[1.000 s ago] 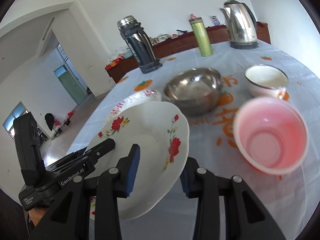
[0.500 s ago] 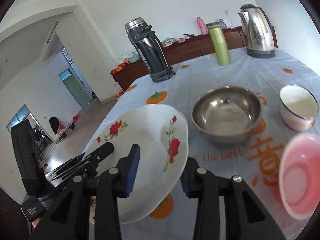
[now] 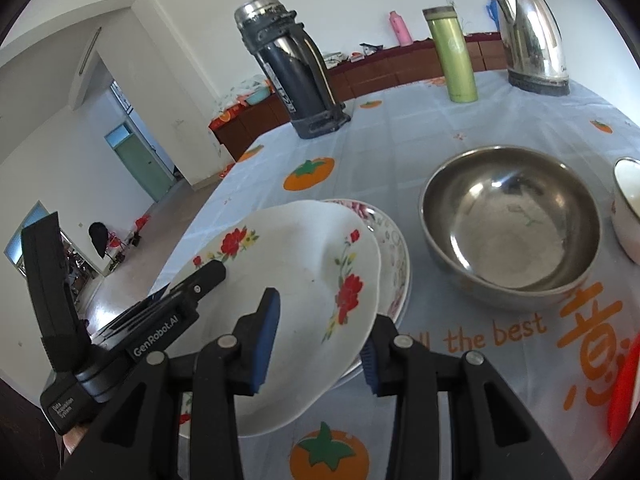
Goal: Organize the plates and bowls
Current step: 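Carry the red-flower plate onto the stacked plates and lower it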
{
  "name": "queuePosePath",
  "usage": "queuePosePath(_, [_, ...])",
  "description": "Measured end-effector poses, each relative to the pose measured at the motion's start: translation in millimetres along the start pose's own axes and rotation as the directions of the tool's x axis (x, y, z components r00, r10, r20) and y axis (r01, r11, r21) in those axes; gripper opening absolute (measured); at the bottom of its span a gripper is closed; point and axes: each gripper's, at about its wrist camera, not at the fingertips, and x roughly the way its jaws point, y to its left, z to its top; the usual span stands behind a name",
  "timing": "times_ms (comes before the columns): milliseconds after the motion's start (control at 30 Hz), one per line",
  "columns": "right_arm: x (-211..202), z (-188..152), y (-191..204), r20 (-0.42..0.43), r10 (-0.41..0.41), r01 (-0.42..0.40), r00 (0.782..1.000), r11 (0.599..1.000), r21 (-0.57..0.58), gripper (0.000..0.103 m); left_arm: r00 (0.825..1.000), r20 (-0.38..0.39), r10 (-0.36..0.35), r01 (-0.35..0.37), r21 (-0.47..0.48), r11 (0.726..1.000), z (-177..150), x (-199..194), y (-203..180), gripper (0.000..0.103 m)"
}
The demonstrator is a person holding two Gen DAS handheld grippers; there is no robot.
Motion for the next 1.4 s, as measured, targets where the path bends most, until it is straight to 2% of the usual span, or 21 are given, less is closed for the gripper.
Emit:
queuePosePath(433, [7, 1, 0, -0.017, -0.049, 0.049, 0.999, 0.999, -0.009, 0.039, 0.999, -0.038, 0.026, -0.026, -0.005, 1.0, 0, 19, -5, 0.038])
queuePosePath(767, [3, -2, 3, -0.007, -0.08, 0.08, 0.997, 0.996, -0.047, 0.039, 0.998, -0.013, 0.066, -0.066, 0.029, 0.997, -3, 19, -12, 0.038])
queuePosePath(900, [0, -5, 4, -0.001, -0.074, 0.074, 0.997, 0.996, -0.051, 0.039, 0.993, 0.018, 0.113, -0.114, 0.076, 0.991, -5, 16, -18, 0.039])
queuePosePath(1400, [-7, -10, 8, 0.014, -0.08, 0.081, 0.997, 0.994, -0.079, 0.039, 0.991, 0.022, 0.135, -0.136, 0.061, 0.989, -6, 13, -15, 0.039])
